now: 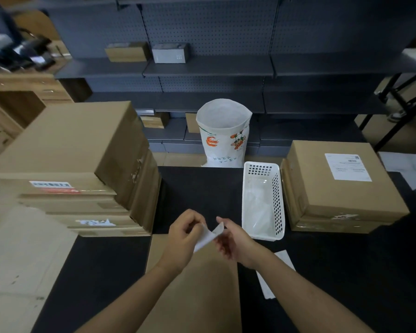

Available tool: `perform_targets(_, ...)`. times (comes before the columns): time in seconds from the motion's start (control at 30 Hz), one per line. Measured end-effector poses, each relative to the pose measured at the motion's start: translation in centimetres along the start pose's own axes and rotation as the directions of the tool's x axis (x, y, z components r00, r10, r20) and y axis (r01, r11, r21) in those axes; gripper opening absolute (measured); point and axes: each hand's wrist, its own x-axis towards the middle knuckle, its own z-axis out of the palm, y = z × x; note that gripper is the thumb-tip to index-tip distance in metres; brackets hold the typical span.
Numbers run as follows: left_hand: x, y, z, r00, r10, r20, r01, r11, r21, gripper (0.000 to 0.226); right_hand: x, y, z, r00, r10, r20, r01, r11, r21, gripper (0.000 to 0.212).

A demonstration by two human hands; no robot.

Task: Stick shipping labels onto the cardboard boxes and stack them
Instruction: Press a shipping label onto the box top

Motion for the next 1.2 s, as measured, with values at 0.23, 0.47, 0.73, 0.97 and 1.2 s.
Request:
perform_targets(0.23,-4.5,-3.2,-6.2,0.963,0.109,0.247,-0.146,0.98,0.138,0.01,-2.1,3.6,3.7,0.985,-0.102,-0.136,0.085,0.988,-0.129,0.018)
perform_targets(0.47,-9.0,-7.8,-10.2,0.893,0.178,0.413,-0.358,0.837,0.413,0.016,-3.0,9.7,7.0,0.794,-0.371,-0.481,0.187,0.903,-0.386,0.017)
perform_targets(0.73,-10.6,-10.0,-9.3,0.873,0.2,0.445,-0.432,0.741,0.514,0.023,-3.8,13.9,7.8,0.591,-0.639,-0.492,0.04,0.632,-0.774,0.033)
perform_targets(0.97,-11.2,-11.3,-8.8,0.892,0.175,0.416,-0.395,0.748,0.533,0.026,-2.7,14.8,7.6,0.628,-0.646,-0.435,-0.034,0.535,-0.844,0.03)
perform_targets(1.2,-11.0,-12.7,-8.4,0.907,0.154,0.393,-0.366,0.751,0.55,0.018,-2.1,14.3,7.3,0.669,-0.647,-0.366,-0.138,0.375,-0.917,0.021)
